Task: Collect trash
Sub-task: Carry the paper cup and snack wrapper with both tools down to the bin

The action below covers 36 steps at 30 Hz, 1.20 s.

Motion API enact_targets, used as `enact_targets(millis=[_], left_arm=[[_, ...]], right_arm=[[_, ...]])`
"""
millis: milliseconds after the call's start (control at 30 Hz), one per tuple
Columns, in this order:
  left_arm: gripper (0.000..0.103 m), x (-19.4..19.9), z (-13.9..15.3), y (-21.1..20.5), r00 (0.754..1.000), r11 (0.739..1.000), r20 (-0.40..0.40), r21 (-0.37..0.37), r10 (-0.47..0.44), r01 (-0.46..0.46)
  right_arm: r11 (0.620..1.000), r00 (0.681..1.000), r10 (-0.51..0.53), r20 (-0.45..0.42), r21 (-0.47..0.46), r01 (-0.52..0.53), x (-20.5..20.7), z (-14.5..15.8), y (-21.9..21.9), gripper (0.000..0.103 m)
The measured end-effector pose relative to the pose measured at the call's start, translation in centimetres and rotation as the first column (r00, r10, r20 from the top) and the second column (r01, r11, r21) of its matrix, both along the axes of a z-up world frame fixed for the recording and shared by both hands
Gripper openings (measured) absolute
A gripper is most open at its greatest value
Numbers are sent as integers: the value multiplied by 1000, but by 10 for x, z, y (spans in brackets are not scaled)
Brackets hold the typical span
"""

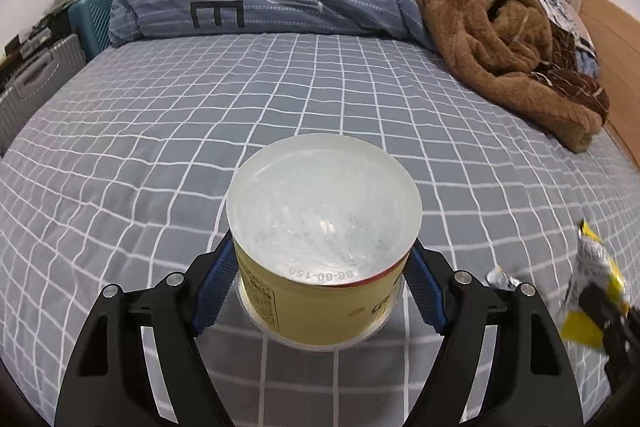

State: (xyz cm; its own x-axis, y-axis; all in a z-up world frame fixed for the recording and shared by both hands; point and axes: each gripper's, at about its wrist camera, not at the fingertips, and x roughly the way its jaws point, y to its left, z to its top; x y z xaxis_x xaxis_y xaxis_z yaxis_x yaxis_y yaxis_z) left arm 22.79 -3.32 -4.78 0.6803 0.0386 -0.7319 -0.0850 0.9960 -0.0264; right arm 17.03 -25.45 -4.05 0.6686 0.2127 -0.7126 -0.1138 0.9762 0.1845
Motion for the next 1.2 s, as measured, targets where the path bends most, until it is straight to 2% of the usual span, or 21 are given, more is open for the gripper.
enact_targets(millis=[433, 667, 1200], left_arm=[[75, -73, 10, 2, 999, 999, -14, -17, -36, 36], [75, -106, 13, 2, 999, 999, -6, -14, -48, 48], [75, -155, 27, -1, 998, 997, 15, -50, -64, 65]], right_arm=[[999, 999, 26, 39, -32, -24, -35, 26, 17, 6], [998, 999, 21, 28, -57, -20, -59, 23, 23, 6], [997, 999, 28, 46, -73, -24, -95, 37, 29, 6]])
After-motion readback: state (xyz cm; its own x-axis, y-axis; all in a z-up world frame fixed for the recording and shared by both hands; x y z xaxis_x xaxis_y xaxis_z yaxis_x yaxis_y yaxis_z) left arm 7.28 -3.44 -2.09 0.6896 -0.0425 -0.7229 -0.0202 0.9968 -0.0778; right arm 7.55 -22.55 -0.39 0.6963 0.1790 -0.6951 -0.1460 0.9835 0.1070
